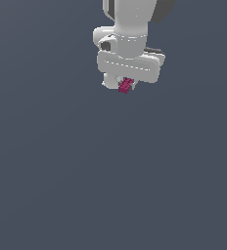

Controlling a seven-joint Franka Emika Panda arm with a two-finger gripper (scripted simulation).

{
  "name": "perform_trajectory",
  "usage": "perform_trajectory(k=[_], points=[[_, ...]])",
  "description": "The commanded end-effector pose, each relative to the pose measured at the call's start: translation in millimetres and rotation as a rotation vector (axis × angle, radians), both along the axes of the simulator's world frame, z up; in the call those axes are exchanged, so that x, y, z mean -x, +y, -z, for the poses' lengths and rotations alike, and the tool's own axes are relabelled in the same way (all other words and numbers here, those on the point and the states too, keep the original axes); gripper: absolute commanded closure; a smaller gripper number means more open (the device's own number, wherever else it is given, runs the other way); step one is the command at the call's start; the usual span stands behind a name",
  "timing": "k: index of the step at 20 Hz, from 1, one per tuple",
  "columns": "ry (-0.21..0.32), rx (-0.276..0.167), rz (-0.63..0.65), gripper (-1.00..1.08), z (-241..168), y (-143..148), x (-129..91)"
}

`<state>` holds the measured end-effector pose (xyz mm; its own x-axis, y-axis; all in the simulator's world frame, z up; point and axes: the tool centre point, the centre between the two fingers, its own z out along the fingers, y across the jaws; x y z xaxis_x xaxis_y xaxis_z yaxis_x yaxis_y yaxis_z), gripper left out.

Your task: Pick up the object and move it to a goal position.

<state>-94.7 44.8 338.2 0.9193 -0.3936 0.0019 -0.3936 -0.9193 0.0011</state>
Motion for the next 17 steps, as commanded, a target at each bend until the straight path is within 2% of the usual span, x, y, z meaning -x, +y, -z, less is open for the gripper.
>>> perform_trajectory(k=[1,9,17], points=[[0.001,0.0,0.0,1.08,-17.2,6.9,-0.3],[0.001,-0.002,0.0,1.08,-48.3,19.7,-2.9],[0.001,-0.002,0.0,1.08,-49.3,20.2,-4.2]])
